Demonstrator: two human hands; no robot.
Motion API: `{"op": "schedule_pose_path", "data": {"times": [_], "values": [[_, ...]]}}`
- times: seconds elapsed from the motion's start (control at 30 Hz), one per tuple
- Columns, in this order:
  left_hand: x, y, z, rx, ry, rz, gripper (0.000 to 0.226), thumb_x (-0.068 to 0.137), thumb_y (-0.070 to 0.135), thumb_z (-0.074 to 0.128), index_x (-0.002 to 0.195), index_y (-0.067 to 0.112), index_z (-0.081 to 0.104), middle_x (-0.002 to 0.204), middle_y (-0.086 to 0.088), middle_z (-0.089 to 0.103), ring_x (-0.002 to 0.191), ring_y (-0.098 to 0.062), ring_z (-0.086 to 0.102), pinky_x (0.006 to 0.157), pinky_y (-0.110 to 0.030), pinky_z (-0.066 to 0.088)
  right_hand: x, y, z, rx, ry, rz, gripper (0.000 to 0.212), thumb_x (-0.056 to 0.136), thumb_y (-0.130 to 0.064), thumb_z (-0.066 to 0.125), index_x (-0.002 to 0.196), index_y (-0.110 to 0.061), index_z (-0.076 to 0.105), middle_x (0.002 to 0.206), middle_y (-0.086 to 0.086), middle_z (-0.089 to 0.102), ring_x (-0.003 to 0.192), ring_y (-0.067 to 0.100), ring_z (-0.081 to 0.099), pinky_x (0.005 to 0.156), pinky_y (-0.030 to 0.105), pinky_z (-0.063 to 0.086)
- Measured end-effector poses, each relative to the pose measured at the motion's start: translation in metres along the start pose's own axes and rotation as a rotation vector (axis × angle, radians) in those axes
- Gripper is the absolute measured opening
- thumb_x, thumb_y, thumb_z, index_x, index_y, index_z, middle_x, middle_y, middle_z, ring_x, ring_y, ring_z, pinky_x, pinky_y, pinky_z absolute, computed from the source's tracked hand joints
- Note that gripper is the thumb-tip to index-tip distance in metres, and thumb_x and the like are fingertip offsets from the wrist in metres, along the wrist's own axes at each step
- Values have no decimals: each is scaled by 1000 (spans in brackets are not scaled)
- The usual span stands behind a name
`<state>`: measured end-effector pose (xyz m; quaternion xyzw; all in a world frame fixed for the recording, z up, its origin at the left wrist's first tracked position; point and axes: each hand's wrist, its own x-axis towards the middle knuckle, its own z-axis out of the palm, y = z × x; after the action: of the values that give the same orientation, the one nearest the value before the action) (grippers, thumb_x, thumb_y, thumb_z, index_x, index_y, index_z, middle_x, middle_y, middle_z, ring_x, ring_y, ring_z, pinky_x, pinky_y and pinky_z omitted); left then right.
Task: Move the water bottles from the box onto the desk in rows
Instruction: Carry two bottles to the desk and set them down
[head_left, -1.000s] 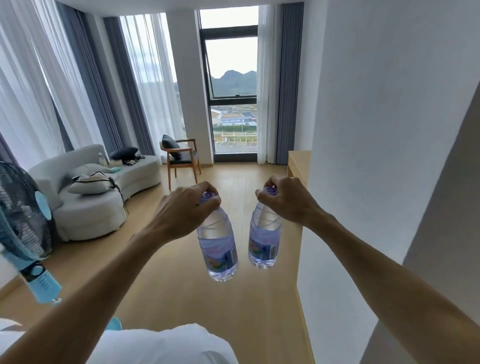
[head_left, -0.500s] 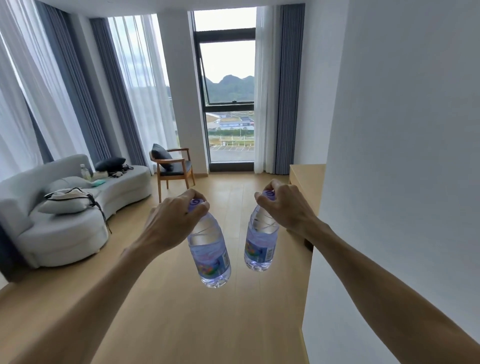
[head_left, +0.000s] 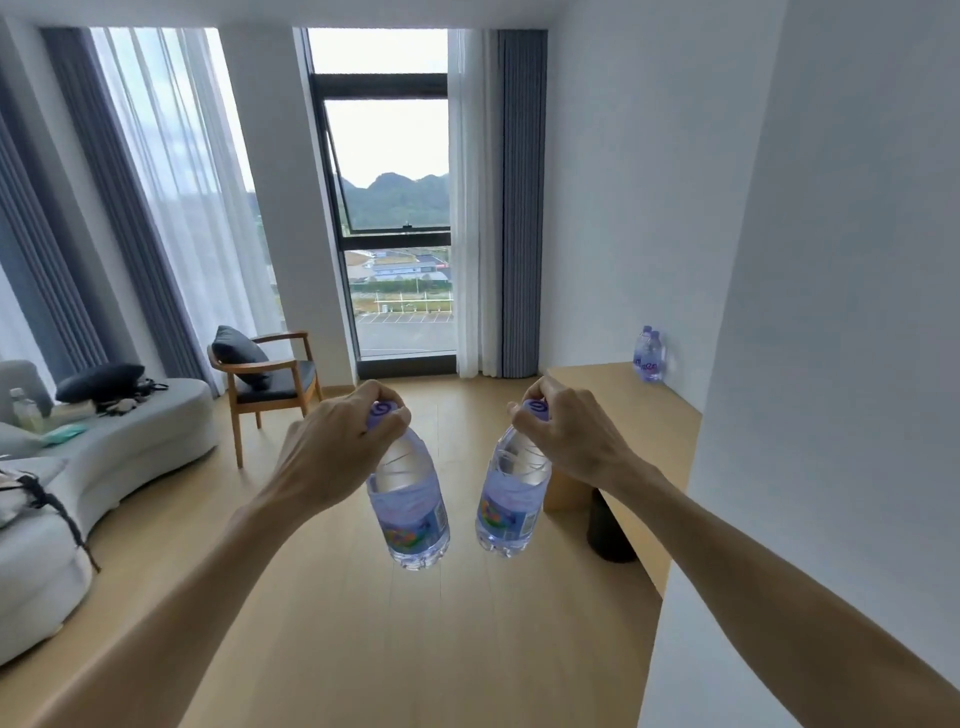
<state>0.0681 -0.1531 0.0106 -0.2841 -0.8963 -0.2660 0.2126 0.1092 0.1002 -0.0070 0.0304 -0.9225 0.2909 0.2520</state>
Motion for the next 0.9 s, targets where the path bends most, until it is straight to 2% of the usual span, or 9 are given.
{"op": "schedule_pose_path", "data": {"times": [0.17,0.37,0.47,0.53,0.67,0.77,0.9], "values": [[77,-50,40,-41,19,19,36,86,52,36,100,24,54,85,3,63,72,-14,59,55,-27,43,72,35,28,-29,33,34,25,96,-33,56,93,-8,58,78,3,60,62,11,53,49,10,37],[167,-102,97,-34,13,28,22,94,45,44,98,25,52,79,6,58,69,-11,56,54,-27,44,161,93,68,-21,26,61,24,95,-33,57,91,-10,58,75,-1,59,61,10,54,49,11,39],[217,-124,125,-40,4,38,15,98,37,49,100,23,53,79,6,57,66,-8,54,52,-25,40,215,126,86,-10,36,60,23,94,-34,58,90,-11,58,73,-2,60,64,15,58,53,20,42],[253,-138,142,-46,-10,33,19,96,42,46,99,24,53,78,7,57,64,-9,54,51,-27,43,251,147,95,2,38,62,22,94,-33,58,89,-12,58,71,-4,59,62,13,56,52,19,41],[320,-160,174,-43,-8,34,41,83,61,33,98,28,52,78,9,59,67,-10,57,55,-31,48,316,185,109,10,43,67,22,95,-34,58,90,-12,57,70,-5,57,60,10,54,50,12,38],[365,-174,196,-39,-17,41,38,85,55,36,100,26,54,81,6,62,68,-9,56,53,-24,39,357,210,115,14,62,88,26,95,-36,58,90,-10,58,73,-1,61,63,15,58,52,16,40],[422,-187,225,-71,-26,48,33,85,52,37,98,27,53,81,5,63,67,-7,55,53,-25,38,405,247,119,-10,98,120,28,95,-37,57,90,-10,58,77,2,64,69,19,61,56,22,44]]}}
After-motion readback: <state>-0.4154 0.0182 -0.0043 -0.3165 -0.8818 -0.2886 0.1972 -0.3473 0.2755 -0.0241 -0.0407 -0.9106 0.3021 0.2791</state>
